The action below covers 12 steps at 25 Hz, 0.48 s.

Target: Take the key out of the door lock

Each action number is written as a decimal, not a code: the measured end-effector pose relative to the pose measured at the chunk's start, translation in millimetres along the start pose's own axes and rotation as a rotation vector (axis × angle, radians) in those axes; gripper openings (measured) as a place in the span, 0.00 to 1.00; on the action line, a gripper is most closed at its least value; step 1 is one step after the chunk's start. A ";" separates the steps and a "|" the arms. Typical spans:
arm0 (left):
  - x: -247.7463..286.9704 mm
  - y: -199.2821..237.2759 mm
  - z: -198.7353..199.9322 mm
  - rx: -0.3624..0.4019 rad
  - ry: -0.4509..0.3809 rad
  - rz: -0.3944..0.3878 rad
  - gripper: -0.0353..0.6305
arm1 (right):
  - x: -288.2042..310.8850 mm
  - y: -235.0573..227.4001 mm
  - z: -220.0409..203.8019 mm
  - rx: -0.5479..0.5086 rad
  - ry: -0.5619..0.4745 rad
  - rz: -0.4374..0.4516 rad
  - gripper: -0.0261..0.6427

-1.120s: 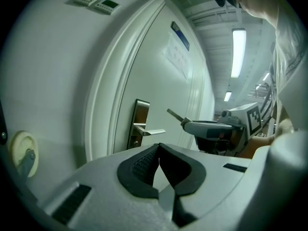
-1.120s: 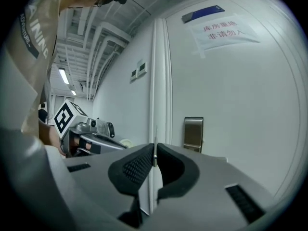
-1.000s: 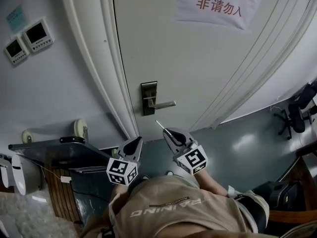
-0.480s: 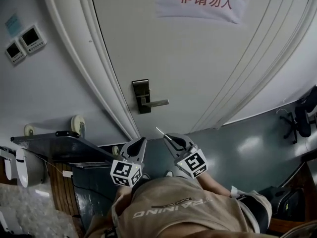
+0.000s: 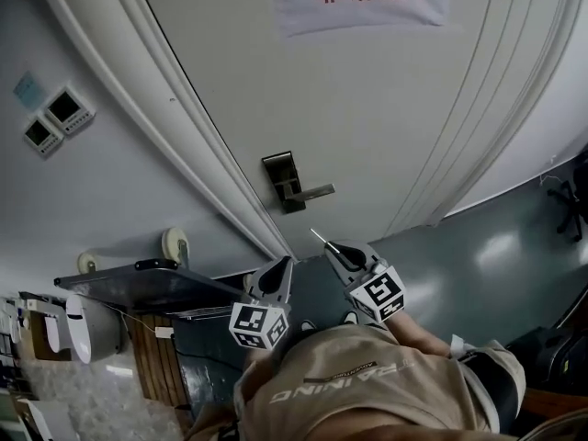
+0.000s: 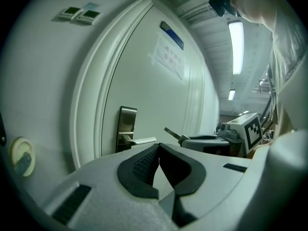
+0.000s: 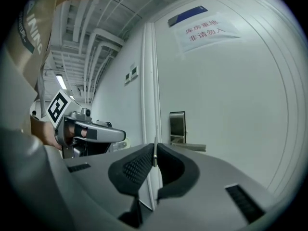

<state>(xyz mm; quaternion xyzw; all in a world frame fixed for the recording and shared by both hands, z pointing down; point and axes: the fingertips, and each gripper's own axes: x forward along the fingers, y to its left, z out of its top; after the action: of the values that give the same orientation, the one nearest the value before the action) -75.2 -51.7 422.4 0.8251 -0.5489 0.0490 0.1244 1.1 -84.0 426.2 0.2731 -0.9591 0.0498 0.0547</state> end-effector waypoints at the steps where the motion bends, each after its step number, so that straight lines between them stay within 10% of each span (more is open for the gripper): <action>1: -0.9 -0.5 4.5 0.003 -0.002 -0.005 0.06 | 0.1 1.7 0.9 0.010 0.006 -0.001 0.07; 12: -17.5 18.2 0.3 -0.019 -0.001 -0.027 0.06 | 15.9 19.4 2.5 -0.033 0.017 -0.030 0.07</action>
<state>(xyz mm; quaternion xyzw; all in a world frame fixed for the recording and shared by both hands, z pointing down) -98.8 -42.8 421.1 0.8312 -0.5384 0.0416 0.1324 -22.7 -76.2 424.6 0.2859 -0.9552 0.0355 0.0681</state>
